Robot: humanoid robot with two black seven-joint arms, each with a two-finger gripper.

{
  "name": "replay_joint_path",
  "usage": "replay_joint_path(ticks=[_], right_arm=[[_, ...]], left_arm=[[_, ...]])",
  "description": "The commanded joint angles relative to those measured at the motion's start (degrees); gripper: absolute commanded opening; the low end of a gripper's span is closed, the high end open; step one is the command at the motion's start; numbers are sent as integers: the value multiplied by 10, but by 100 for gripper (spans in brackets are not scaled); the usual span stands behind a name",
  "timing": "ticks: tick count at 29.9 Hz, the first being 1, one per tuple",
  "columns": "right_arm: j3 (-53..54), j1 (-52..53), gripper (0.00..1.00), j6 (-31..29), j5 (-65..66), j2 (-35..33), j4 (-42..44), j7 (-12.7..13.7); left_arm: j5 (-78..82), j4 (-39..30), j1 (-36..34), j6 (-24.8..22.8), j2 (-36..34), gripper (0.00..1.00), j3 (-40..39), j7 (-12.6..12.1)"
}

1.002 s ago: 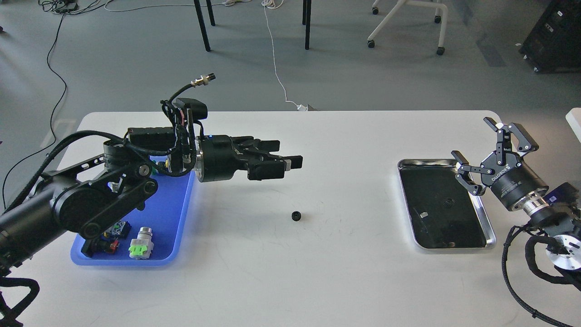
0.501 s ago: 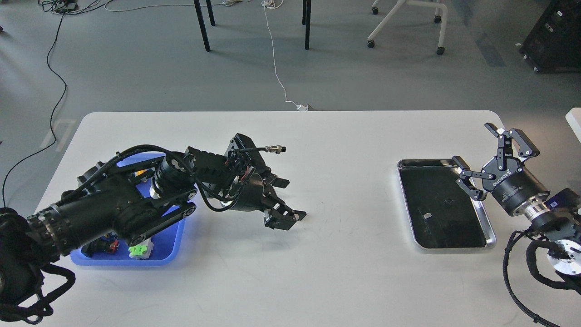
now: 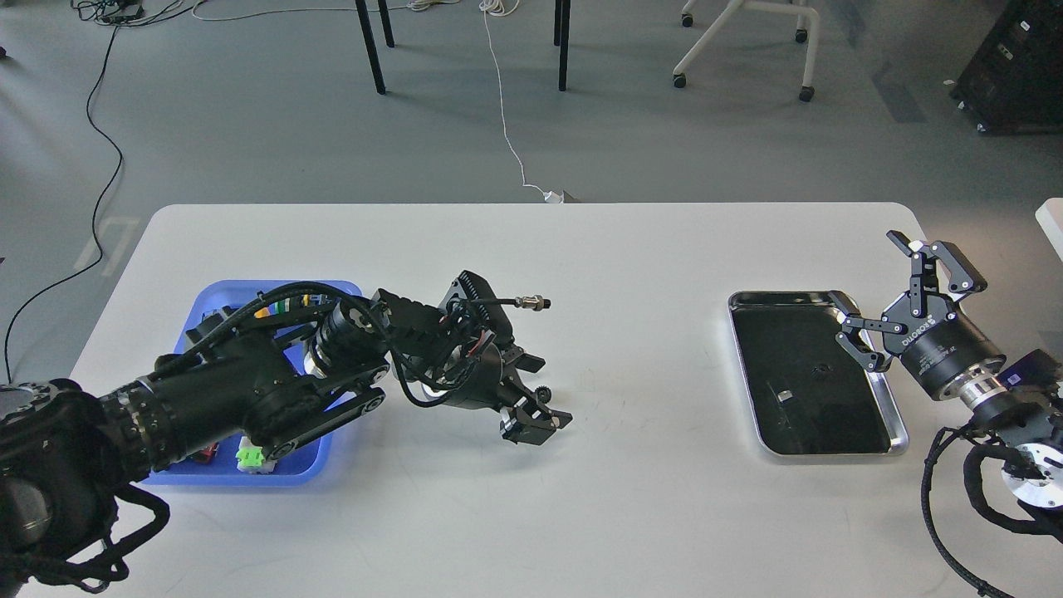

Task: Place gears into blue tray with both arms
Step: 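Lower the left gripper onto the black gear and grasp it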

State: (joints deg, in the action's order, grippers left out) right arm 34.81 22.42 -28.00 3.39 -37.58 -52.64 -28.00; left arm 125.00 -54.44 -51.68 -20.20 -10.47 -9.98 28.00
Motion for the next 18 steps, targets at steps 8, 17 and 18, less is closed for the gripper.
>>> replay_joint_path(ticks=[8, 17, 18], right_arm=[[0, -3, 99, 0, 0, -7, 0, 0], [0, -3, 99, 0, 0, -7, 1, 0], [0, -3, 99, 0, 0, -7, 0, 0]], left_arm=[[0, 37, -4, 9, 17, 78, 13, 0], [0, 59, -4, 15, 20, 57, 13, 0], [0, 60, -4, 15, 20, 51, 13, 0]])
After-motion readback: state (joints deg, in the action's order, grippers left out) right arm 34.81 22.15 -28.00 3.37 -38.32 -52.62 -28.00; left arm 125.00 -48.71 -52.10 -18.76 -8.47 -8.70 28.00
